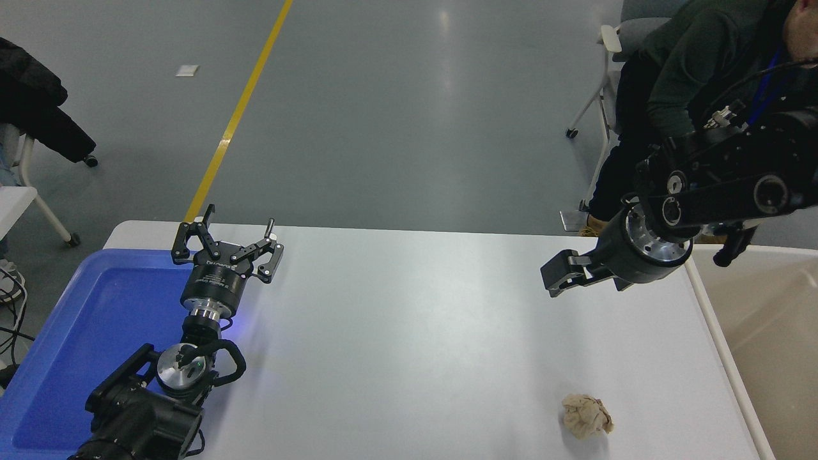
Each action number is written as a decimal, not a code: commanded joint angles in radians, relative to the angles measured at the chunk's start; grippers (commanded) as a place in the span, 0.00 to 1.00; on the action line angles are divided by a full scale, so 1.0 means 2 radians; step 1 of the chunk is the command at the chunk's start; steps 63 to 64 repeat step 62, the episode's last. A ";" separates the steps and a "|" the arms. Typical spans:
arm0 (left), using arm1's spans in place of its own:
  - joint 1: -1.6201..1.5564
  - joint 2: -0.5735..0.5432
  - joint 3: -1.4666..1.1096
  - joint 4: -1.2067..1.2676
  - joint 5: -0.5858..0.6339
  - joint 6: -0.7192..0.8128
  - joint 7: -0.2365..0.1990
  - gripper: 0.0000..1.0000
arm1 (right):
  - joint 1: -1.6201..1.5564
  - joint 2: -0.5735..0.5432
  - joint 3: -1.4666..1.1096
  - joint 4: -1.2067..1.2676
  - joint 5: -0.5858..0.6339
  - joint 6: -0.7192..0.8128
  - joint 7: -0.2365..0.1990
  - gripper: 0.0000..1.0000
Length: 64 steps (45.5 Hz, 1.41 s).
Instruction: Pick up foil plate and place in dustbin
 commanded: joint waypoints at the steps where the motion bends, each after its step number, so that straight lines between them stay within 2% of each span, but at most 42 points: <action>1: 0.000 0.000 0.000 0.000 0.000 0.000 0.001 0.99 | -0.003 0.014 -0.003 0.003 0.038 0.038 0.001 1.00; 23: 0.001 0.000 0.000 -0.001 0.000 0.000 0.001 0.99 | 0.007 0.016 -0.023 0.004 0.041 0.053 0.001 1.00; 64: 0.001 0.000 0.000 0.000 0.000 0.000 0.001 0.99 | 0.048 -0.023 -0.036 0.004 0.031 0.087 0.001 1.00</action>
